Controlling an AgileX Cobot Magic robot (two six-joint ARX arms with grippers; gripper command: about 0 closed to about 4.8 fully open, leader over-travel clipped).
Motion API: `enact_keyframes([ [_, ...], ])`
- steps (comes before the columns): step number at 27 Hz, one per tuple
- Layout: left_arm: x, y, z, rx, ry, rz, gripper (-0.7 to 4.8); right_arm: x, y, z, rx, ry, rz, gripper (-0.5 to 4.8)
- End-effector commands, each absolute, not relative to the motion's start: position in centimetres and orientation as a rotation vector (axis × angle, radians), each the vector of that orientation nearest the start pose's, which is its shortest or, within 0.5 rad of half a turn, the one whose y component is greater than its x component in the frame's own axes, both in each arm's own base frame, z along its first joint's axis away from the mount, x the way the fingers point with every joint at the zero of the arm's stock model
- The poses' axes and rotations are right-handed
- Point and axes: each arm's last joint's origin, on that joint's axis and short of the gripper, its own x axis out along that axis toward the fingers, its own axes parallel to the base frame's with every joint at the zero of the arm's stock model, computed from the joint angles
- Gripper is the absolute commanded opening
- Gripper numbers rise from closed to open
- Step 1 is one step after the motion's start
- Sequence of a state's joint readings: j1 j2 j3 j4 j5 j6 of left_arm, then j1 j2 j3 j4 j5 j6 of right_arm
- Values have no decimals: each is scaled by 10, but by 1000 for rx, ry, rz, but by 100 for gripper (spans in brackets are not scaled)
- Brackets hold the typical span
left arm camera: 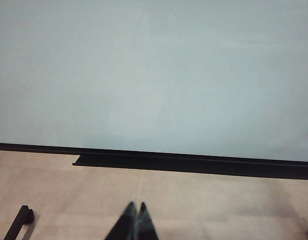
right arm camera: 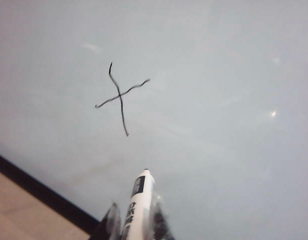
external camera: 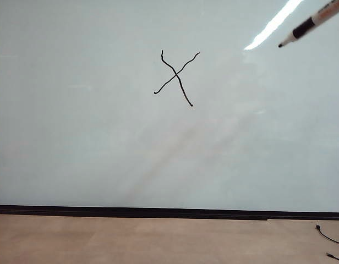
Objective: Pick up the pen on the shelf to the right of the whiteboard and draw a cross mark.
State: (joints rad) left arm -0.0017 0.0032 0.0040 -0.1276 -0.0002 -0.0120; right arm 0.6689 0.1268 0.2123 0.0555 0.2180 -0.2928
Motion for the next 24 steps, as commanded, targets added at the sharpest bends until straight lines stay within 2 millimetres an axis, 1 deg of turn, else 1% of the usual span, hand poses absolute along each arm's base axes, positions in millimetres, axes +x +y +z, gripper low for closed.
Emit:
enact_keyframes([
  [1, 97, 0, 154, -8, 115, -5, -4, 74, 50, 230, -223, -175, 418, -7],
  [10, 97, 0, 154, -8, 115, -5, -4, 75, 51, 223, -227, -139, 433, -7],
  [14, 97, 0, 154, -8, 115, -5, -4, 78, 54, 211, -201, -158, 435, -7],
  [24, 97, 0, 154, -8, 115, -5, -5, 81, 57, 195, -181, -160, 447, -7],
])
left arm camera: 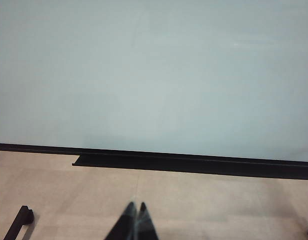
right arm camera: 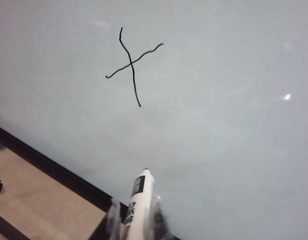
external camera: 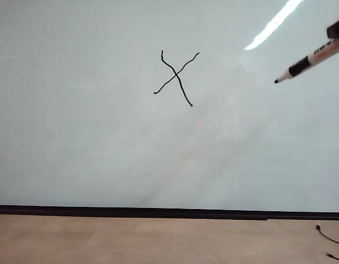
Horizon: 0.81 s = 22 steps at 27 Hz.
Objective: Pick up the pen on the shelf to the right of the whiteboard and draw a cross mark.
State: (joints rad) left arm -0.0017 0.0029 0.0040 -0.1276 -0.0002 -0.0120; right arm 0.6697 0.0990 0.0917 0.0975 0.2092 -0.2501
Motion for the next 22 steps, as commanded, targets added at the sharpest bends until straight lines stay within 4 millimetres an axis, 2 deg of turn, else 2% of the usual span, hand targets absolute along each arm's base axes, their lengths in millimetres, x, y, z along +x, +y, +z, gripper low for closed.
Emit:
enact_keyframes([
  [1, 97, 0, 154, -8, 115, -5, -4, 81, 57, 194, -177, -162, 447, -7],
  [7, 97, 0, 154, -8, 115, -4, -4, 83, 58, 178, -137, -173, 447, -7],
  [12, 97, 0, 154, -8, 115, -5, -4, 83, 57, 175, -149, -143, 440, -7],
  [22, 97, 0, 154, -8, 115, -5, -5, 93, 39, 173, -165, -117, 310, -7],
])
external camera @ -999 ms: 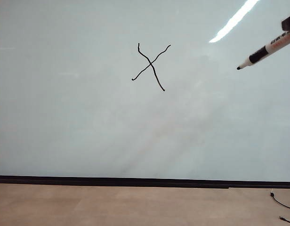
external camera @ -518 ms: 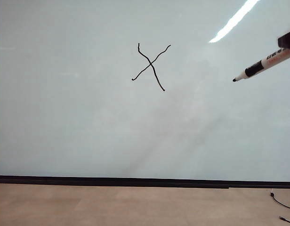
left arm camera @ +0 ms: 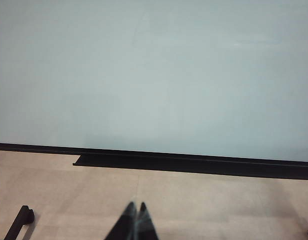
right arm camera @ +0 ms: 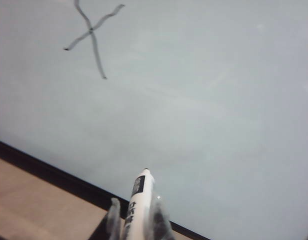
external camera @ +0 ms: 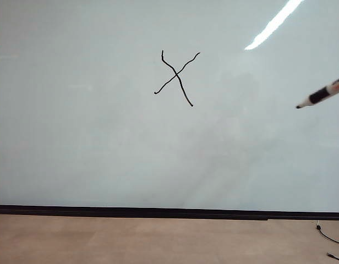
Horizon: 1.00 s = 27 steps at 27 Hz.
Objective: Pick up the pen on the shelf to the right of the whiteboard and draw a cross mark.
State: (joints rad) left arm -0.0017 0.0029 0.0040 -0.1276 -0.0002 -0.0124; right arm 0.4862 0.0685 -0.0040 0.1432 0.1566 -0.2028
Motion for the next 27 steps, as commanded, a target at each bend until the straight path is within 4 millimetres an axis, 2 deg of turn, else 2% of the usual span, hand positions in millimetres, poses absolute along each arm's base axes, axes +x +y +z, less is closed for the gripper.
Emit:
enact_keyframes([
  [1, 97, 0, 154, -8, 115, -5, -4, 94, 37, 173, -162, -116, 301, -7],
  [18, 97, 0, 154, -8, 115, -5, -4, 101, -3, 175, -140, -109, 9, -7],
  [27, 97, 0, 154, -8, 115, -4, -4, 101, -7, 176, -134, -112, -42, -6],
])
